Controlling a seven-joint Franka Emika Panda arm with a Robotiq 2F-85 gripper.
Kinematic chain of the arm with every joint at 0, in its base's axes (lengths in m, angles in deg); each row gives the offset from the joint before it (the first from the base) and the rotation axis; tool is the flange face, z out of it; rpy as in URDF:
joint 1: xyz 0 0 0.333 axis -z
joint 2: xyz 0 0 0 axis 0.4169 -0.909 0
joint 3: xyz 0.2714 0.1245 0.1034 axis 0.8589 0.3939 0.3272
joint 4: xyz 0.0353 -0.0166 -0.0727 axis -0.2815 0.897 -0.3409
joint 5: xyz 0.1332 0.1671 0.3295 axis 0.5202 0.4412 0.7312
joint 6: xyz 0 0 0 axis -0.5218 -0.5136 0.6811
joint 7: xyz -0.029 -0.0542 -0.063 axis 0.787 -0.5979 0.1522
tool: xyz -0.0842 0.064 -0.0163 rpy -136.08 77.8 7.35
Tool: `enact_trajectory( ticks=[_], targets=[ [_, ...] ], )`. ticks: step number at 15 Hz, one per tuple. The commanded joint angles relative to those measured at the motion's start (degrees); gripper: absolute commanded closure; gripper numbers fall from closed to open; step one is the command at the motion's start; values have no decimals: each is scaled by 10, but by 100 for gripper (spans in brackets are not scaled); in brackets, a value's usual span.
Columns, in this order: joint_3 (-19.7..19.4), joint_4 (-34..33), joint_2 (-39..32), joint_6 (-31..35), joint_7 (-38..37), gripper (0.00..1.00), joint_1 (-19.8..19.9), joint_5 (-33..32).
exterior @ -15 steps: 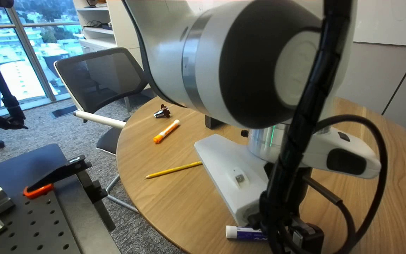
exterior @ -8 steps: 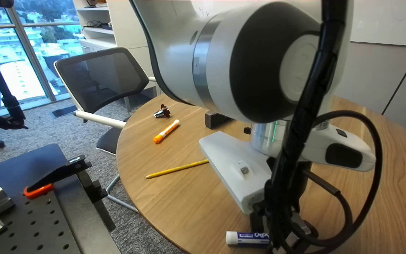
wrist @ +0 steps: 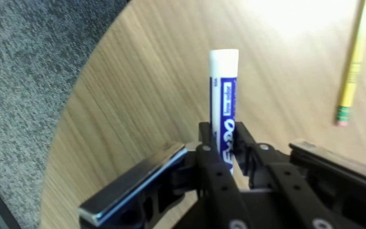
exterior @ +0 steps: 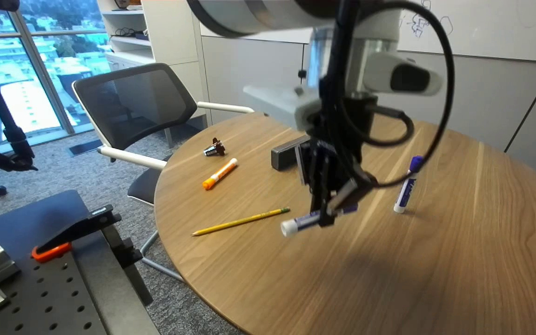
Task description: Move the marker closer to the black object
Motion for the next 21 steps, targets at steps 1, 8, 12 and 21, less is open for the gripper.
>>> enact_trajectory(
  ticks=[1, 8, 12, 21],
  targets=[
    [49, -41, 44, -45, 35, 95, -11, 34],
    [86, -280, -95, -83, 31, 95, -47, 54],
    [73, -396, -189, -113, 38, 95, -34, 52],
    [48, -630, -390, -177, 25, 95, -7, 45]
  ],
)
